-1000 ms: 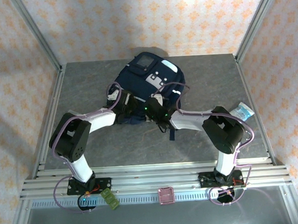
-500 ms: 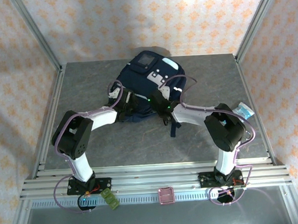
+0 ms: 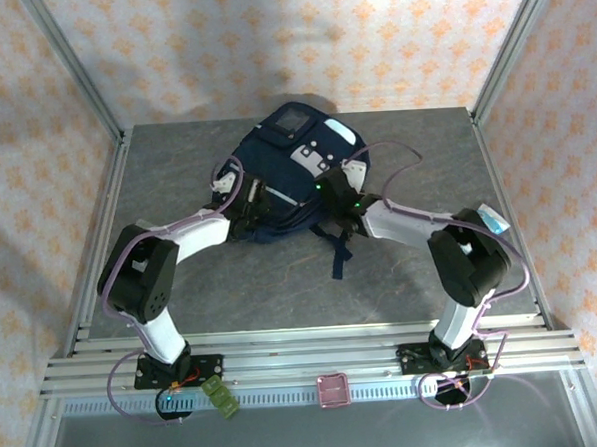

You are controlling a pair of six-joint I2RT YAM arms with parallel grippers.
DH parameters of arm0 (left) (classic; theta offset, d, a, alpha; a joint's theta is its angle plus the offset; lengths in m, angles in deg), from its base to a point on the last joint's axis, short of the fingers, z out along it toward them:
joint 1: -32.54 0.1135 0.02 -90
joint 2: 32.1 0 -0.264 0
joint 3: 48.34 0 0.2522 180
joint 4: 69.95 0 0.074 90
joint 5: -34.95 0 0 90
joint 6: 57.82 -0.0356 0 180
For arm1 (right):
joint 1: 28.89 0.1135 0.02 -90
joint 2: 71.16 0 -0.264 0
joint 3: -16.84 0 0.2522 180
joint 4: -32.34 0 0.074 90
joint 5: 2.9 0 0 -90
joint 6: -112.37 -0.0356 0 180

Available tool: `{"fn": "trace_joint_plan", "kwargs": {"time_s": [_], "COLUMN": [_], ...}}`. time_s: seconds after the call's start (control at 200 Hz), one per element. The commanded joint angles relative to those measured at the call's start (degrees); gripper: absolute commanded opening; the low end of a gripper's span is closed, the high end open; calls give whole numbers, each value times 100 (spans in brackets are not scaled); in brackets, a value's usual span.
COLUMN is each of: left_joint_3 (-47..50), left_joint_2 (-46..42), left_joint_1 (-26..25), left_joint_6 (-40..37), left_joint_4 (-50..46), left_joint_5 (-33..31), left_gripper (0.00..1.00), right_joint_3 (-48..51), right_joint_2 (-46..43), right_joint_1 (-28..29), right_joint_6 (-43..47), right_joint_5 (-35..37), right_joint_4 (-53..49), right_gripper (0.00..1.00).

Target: Pack the student bag

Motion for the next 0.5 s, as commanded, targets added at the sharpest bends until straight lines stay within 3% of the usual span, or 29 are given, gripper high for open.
{"fn": "trace_joint_plan", "kwargs": {"time_s": [0.0, 0.06, 0.075, 0.09, 0.105, 0.115, 0.13, 0.225, 0.31, 0.415, 0.496], "left_joint_3": [-256, -394, -425, -464, -499, -519, -546, -625, -374, 465, 1502], "left_joint_2": [-541, -735, -788, -831, -881, -922, -976, -1360, -1850, -2573, -3057], "left_joint_1": [-93, -88, -91, -92, -87, -80, -77, -5, 186, 657, 779], "left_joint_6": [-467, -735, -825, -913, -1002, -1051, -1134, -1705, -2180, -2701, -3680], "left_joint_4": [-546, -613, -631, -656, -687, -706, -736, -825, -546, 312, 1419], "left_joint_5": [-79, -96, -114, -140, -183, -221, -279, -678, -990, -1081, -1534], "left_gripper": [69, 76, 78, 80, 82, 93, 99, 99, 99, 99, 99], "right_joint_3": [239, 284, 270, 261, 250, 248, 247, 121, 119, 1268, 2199], "right_joint_2": [-644, -872, -912, -963, -1007, -1031, -1067, -1191, -1279, -1748, -2082], "right_joint_1": [-5, -85, -118, -145, -180, -206, -245, -586, -798, -849, -939], "right_joint_6": [61, 87, 107, 115, 116, 122, 124, 188, 326, 1665, 2372], "right_joint_5": [21, -2, -19, -14, 5, 20, 43, 187, 957, 1786, 2089], "right_joint_4": [-57, -78, -96, -129, -145, -151, -154, -294, -289, 1589, 2836], "right_gripper": [63, 76, 95, 100, 100, 100, 100, 100, 100, 100, 100]}}
